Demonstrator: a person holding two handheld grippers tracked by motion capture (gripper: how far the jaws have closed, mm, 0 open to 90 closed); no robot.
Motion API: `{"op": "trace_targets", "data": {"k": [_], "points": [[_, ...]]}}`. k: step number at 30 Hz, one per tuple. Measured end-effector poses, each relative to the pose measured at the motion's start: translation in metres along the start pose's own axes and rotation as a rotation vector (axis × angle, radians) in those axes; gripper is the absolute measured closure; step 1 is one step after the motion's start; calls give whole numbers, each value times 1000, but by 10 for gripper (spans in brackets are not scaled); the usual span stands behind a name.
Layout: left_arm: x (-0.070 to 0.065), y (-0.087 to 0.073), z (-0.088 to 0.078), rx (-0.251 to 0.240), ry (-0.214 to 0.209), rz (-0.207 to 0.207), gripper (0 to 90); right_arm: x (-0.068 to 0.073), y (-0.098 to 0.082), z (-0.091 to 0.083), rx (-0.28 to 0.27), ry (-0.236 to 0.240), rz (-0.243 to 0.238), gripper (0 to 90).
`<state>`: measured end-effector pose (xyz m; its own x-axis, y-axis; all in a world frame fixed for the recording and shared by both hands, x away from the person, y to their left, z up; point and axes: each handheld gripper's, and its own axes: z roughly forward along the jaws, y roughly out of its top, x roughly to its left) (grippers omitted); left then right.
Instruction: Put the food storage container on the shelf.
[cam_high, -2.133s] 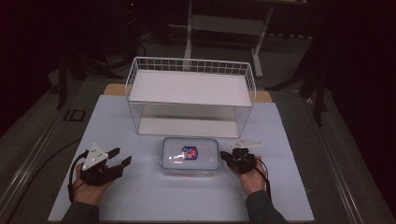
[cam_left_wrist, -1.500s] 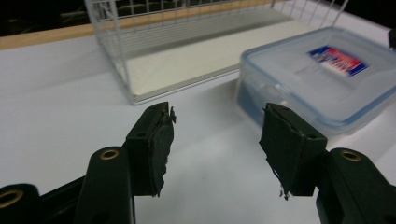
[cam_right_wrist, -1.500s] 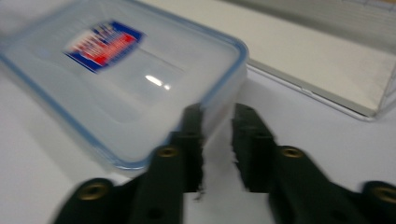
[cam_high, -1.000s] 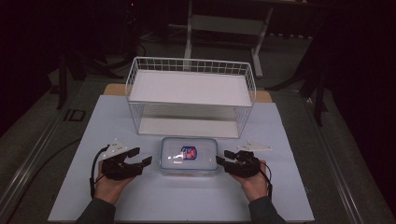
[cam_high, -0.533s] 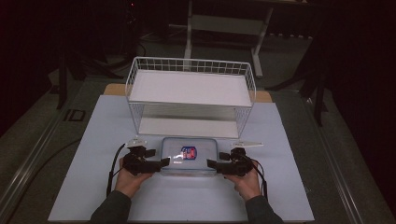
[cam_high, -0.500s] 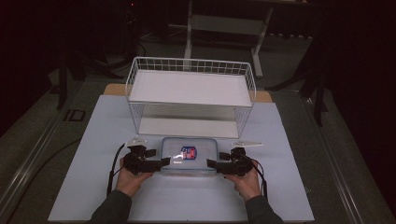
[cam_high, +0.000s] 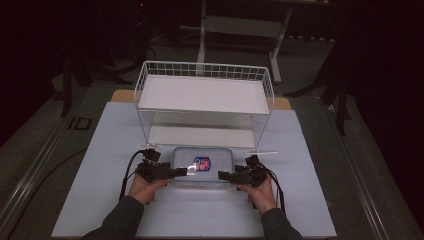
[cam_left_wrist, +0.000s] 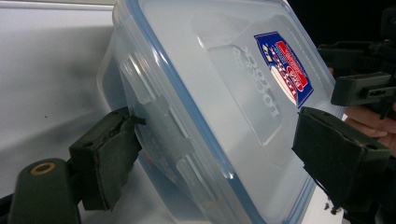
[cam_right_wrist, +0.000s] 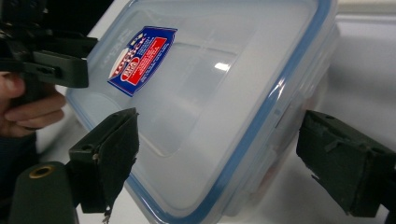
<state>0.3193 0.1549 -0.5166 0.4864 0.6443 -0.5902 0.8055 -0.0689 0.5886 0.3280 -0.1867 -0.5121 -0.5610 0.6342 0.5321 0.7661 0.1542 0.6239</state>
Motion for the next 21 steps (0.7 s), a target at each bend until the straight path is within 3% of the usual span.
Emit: {"op": "trace_targets", "data": {"k": [3, 6, 15, 21], "points": [[0, 0, -1, 6, 0, -12, 163, -2, 0, 2, 6, 27, 23, 137], [0, -2, -6, -15, -6, -24, 226, 0, -1, -2, 9, 20, 7, 174], [-11, -19, -26, -72, -8, 43, 379, 4, -7, -22, -25, 46, -26, 384], [-8, -26, -33, -91, -58, 39, 452, 3, -13, -30, -42, 83, -24, 460]]}}
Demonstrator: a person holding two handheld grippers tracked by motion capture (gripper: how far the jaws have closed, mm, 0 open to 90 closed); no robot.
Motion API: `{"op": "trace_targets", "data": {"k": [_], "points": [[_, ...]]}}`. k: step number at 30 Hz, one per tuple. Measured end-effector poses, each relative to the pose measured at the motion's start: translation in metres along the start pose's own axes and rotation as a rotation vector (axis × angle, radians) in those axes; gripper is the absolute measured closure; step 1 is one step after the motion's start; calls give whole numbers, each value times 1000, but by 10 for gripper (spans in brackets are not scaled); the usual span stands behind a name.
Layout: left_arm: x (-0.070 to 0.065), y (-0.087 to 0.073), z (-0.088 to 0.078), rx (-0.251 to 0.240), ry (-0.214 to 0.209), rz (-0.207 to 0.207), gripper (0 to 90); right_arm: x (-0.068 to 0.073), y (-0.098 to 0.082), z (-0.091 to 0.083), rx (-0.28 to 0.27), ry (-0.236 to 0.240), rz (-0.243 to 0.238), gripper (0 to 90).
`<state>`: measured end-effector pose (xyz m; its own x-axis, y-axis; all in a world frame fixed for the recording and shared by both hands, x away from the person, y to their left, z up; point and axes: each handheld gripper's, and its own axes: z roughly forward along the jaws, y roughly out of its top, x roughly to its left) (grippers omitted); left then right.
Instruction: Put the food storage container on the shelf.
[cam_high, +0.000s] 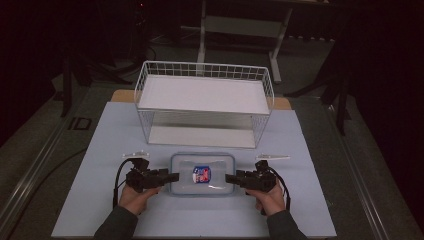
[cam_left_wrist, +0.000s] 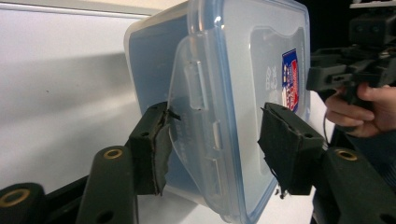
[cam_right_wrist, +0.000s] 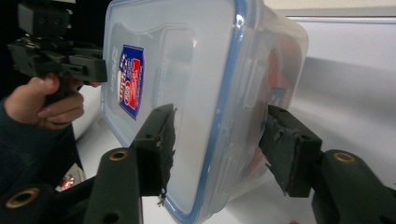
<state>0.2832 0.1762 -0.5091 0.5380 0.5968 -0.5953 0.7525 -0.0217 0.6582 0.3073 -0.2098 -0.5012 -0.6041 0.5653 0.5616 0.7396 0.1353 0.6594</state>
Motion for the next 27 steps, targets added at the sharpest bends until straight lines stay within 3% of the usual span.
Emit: {"op": "trace_targets", "data": {"k": [7, 11, 15, 22, 27], "points": [[-2, -3, -3, -5, -7, 10, 481, -4, -4, -4, -19, 43, 8, 506], [-6, -6, -3, -21, 12, 13, 476, -2, -5, -5, -18, 37, -4, 504], [-12, -8, -4, -26, 41, 44, 472, 1, -6, -6, -8, 25, -19, 505], [-11, -7, -6, -26, 44, 38, 477, 3, -6, -6, -14, 17, -26, 510], [-13, -4, -12, -54, 42, 40, 481, 7, -5, -6, -24, 23, -35, 516]]}}
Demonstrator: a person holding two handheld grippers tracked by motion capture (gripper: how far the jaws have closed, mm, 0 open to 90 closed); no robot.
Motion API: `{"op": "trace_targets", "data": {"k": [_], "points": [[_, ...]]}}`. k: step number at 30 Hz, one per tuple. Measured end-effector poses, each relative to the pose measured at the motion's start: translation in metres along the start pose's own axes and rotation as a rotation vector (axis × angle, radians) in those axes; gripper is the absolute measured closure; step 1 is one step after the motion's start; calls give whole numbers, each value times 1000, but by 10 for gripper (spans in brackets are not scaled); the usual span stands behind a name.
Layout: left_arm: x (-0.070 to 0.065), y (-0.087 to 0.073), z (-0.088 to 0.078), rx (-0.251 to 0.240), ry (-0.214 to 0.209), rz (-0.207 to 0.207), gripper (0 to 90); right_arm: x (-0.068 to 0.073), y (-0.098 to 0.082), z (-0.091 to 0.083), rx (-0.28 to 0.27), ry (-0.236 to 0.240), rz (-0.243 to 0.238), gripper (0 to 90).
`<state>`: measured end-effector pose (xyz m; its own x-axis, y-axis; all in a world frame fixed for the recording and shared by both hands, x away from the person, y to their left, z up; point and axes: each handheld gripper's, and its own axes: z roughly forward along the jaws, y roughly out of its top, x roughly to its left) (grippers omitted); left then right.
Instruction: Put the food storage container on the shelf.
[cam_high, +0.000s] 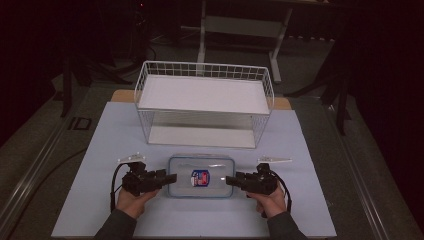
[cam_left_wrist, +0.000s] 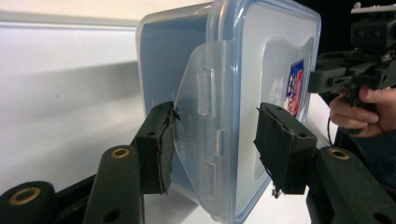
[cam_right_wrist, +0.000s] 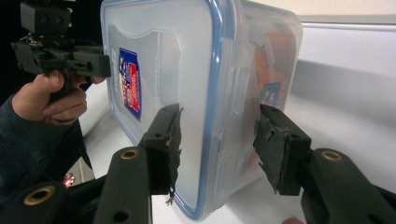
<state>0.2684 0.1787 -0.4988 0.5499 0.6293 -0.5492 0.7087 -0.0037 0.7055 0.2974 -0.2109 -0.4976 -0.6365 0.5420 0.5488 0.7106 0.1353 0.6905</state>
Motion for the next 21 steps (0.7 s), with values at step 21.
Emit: {"op": "trace_targets", "data": {"k": [21], "points": [[-12, 9, -11, -57, -7, 35, 484, 16, 9, -11, -84, -6, -51, 516]]}}
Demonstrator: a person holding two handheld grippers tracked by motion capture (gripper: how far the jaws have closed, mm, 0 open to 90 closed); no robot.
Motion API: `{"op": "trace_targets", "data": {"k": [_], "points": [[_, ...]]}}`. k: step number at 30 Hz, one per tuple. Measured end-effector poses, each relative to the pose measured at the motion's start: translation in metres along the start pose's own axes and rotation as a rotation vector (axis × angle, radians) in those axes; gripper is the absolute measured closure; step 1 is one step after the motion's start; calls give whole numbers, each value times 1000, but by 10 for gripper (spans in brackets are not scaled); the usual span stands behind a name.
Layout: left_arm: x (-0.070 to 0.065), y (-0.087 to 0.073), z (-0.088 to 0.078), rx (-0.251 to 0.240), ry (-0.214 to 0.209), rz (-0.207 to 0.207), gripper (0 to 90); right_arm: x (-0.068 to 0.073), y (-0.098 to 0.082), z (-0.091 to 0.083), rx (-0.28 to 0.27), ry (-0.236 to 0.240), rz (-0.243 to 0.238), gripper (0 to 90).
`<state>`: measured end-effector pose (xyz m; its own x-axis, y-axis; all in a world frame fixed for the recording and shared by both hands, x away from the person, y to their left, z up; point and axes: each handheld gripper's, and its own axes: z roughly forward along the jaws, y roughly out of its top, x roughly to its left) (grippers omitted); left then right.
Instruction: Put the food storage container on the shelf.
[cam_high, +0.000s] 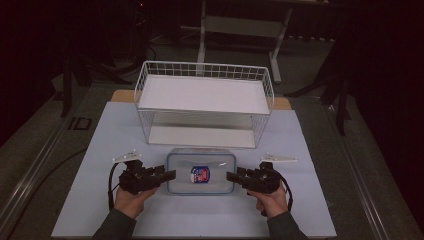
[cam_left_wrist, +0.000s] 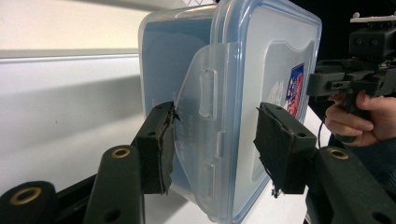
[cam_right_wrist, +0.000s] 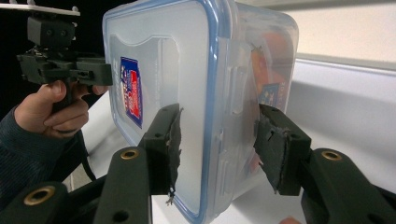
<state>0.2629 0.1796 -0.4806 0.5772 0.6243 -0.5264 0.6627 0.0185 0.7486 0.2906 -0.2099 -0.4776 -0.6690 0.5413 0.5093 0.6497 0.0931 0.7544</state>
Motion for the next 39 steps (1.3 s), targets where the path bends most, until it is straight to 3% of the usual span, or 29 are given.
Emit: {"op": "trace_targets", "data": {"k": [21, 39], "points": [[-21, 17, -13, -65, -8, 65, 486, 20, 18, -19, -78, -10, -70, 516], [-38, 51, -25, -110, -17, 125, 488, 37, 46, -34, -151, -16, -122, 516]]}}
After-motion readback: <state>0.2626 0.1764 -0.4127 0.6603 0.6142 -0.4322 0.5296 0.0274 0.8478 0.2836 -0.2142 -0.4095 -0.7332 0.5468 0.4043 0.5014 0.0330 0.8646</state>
